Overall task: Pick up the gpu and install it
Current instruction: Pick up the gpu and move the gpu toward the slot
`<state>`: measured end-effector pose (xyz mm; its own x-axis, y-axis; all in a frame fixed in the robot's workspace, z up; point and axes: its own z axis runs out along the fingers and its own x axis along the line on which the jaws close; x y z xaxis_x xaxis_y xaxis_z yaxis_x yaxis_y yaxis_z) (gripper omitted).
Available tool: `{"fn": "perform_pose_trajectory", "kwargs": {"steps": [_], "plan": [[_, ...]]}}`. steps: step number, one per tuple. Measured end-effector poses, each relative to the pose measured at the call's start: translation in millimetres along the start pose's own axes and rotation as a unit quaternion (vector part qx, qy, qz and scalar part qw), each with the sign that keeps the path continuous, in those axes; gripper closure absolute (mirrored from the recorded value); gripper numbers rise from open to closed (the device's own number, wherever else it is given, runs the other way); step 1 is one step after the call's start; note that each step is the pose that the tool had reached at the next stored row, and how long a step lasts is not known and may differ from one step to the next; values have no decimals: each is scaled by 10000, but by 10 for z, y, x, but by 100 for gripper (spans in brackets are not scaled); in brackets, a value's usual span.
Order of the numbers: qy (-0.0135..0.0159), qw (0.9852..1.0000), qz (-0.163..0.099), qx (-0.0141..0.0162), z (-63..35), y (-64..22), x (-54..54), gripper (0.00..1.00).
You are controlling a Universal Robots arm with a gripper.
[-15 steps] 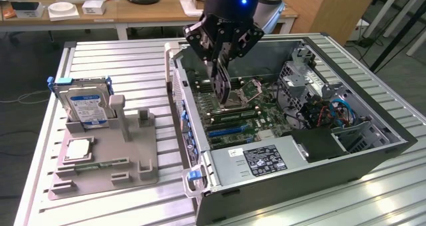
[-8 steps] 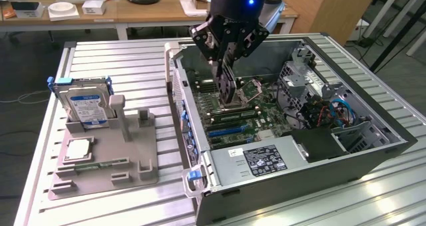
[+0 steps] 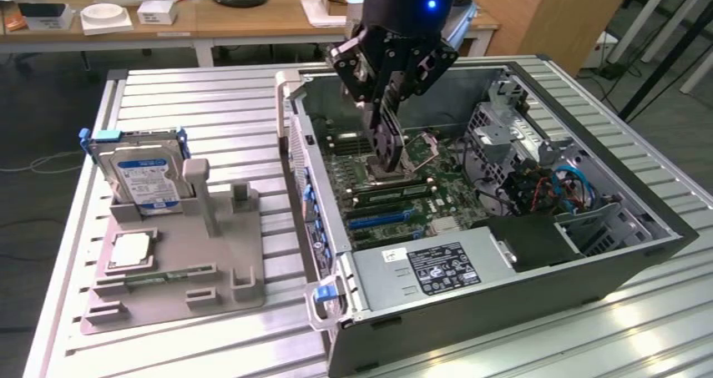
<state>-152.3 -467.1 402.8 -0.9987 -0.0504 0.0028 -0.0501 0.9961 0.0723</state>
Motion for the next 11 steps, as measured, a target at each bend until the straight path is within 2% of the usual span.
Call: {"fn": "perform_pose_trajectory", "kwargs": {"steps": [11], "plan": [[6, 10000, -79, 0, 8, -7, -128, 74]]}}
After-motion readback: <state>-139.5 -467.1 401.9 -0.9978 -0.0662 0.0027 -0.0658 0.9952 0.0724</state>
